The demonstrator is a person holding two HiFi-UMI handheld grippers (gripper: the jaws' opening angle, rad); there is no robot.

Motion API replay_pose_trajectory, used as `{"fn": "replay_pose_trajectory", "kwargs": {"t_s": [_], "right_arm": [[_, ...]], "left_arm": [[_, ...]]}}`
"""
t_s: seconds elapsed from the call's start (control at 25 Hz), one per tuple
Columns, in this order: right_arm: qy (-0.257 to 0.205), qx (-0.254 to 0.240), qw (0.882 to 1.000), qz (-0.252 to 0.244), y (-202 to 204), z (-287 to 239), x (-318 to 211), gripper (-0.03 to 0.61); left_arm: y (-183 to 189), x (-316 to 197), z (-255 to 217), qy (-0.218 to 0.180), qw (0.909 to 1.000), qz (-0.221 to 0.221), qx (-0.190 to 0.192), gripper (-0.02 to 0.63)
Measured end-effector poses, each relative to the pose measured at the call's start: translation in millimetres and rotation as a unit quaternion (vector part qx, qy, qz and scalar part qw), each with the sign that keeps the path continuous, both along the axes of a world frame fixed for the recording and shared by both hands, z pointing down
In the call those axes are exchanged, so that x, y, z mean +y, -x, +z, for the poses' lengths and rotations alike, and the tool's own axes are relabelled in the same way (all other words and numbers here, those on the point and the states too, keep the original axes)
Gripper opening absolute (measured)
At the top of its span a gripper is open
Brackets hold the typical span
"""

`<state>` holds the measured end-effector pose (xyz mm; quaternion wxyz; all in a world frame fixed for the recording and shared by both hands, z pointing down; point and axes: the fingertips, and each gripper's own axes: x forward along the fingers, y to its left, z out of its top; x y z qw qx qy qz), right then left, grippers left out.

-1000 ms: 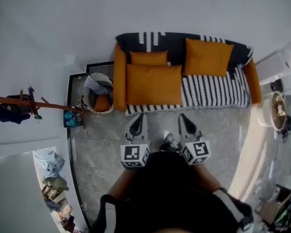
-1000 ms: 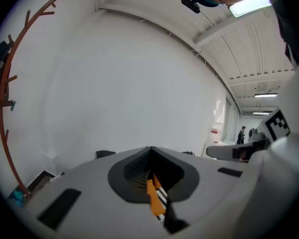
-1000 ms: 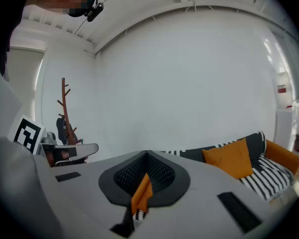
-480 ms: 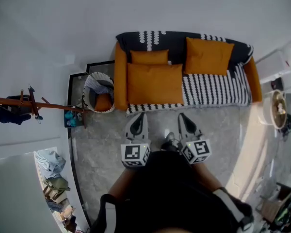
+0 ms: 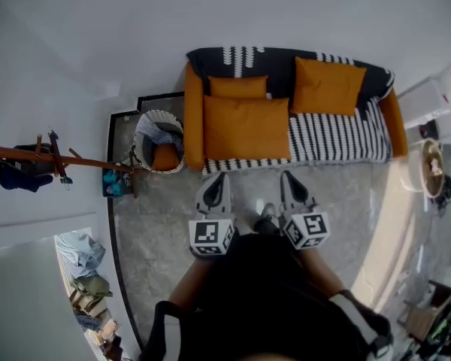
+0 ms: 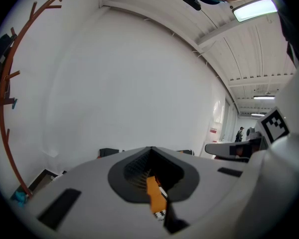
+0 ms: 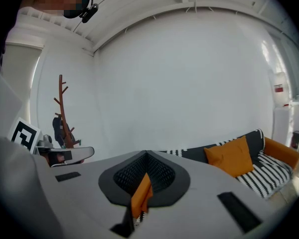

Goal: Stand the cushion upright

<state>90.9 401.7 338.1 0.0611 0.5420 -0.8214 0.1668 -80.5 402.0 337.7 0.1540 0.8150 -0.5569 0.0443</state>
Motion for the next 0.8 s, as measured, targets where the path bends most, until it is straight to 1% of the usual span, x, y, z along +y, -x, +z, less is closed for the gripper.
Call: {"fn": "replay_pose_trajectory", "kwargs": {"t_s": [0.28,0.48,0.64,0.8], "right_arm": [[0.005,0.006,1.000,0.021,31,6,9,-0.005],[0.012,0.013,1.000,0.022,45,15,12,-0.005],[0.009,0.012,1.000,0.027,45,17,-1,-0.005],[0.006,0.006,1.000,0.024,42,20,-24,-0.005]], "left_arm": [[28,4,12,0.008,0.9997,0.020,0.012,-0.003],[41,3,22,0.014,0.9995,0.026,0.013,-0.003],[40,-7,31,0.023,0.9993,0.025,0.015,-0.003],[35,-26,32,0.021,0.9995,0.023,0.010,-0.003]]}}
